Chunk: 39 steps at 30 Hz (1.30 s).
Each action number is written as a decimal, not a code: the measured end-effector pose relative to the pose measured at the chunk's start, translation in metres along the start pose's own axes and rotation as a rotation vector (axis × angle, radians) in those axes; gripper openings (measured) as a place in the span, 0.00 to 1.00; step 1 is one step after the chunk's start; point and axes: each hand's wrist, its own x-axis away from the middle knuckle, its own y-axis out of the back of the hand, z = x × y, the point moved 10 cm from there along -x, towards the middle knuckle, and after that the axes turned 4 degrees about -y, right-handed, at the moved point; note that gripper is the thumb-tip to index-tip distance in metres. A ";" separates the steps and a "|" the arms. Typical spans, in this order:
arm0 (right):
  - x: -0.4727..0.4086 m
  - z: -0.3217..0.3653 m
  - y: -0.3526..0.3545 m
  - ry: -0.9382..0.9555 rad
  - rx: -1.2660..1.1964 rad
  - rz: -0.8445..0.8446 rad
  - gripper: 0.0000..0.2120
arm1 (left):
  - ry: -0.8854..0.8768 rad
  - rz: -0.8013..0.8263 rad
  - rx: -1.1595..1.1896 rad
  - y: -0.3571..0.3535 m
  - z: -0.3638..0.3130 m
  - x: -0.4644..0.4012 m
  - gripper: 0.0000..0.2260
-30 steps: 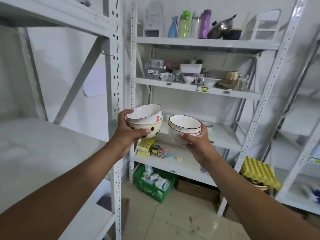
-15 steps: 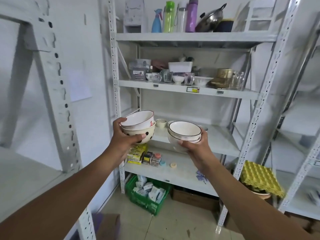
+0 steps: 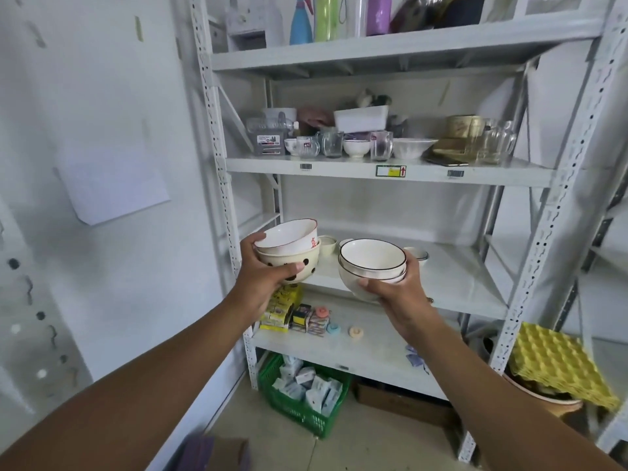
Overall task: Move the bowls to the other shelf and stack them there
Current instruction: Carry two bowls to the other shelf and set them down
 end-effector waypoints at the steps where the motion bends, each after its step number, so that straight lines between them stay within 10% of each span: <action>1: -0.010 -0.003 0.001 0.003 -0.003 -0.006 0.54 | 0.004 0.005 -0.003 -0.002 0.004 -0.012 0.39; 39: -0.371 -0.134 0.066 -0.049 0.005 -0.068 0.48 | 0.069 -0.048 -0.059 -0.001 0.233 -0.365 0.38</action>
